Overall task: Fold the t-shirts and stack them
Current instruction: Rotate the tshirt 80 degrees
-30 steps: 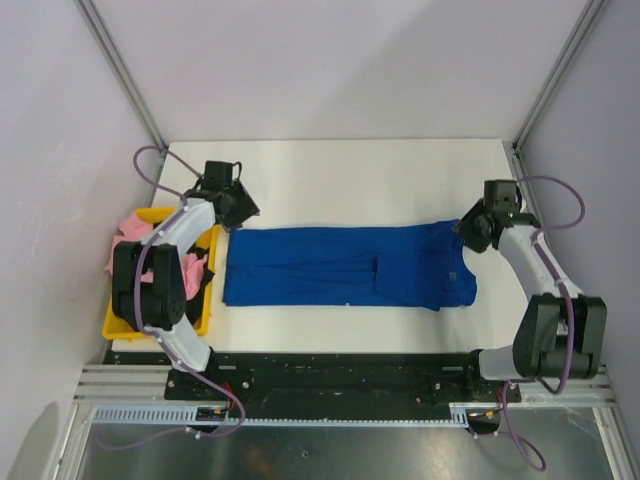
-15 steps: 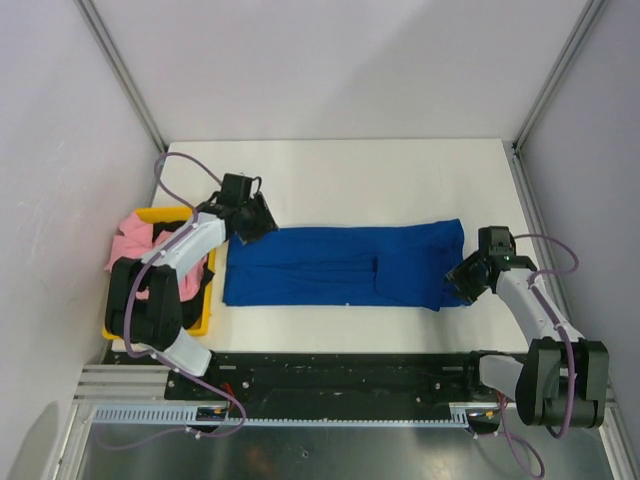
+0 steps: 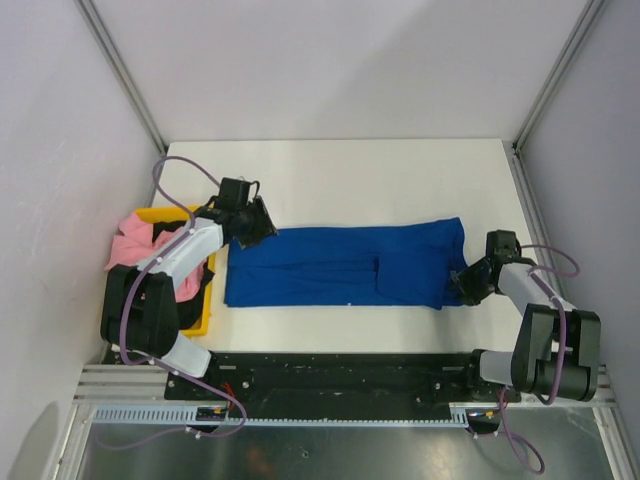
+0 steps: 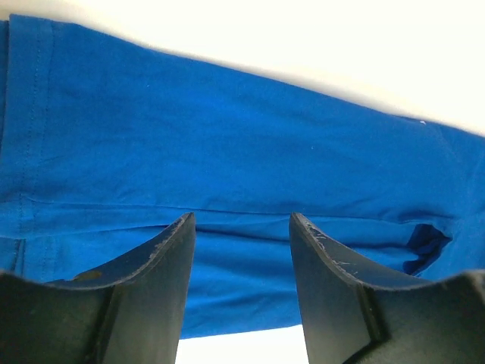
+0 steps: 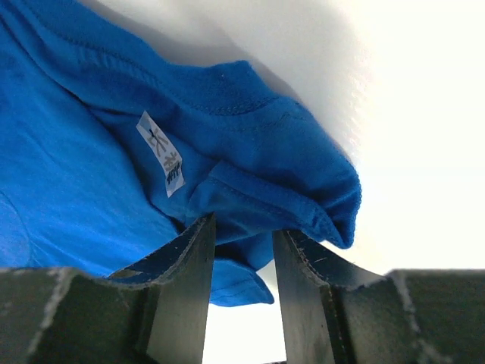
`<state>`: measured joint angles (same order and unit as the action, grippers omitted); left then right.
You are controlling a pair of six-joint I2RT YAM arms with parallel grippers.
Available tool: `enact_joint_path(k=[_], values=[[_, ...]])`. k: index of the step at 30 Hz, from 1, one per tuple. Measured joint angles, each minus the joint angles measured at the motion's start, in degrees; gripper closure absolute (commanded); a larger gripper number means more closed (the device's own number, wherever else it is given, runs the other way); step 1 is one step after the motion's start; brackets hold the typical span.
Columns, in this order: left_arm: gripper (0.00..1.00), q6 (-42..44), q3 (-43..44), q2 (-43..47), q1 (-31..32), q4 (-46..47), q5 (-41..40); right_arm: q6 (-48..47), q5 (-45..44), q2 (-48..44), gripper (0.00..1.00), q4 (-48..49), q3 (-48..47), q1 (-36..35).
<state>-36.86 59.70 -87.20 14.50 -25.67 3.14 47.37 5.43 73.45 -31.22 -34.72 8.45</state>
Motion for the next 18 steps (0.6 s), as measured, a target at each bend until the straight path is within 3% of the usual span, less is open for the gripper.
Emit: enact_joint_path(k=[4,9,18], values=[[0.42,1.29,-0.17,0.11,0.0,-0.22,0.7,0.24,1.79,2.93,0.59,2.21,-1.01,2.36],[0.42,4.35,-0.46,0.31,0.0,-0.59,3.13,0.57,3.96,13.27,0.61,5.03,-8.5,3.87],[0.43,8.41,-3.04,0.26,1.79,-1.2,5.42,-1.36,3.45,41.48,0.6,10.91,-41.88,2.86]])
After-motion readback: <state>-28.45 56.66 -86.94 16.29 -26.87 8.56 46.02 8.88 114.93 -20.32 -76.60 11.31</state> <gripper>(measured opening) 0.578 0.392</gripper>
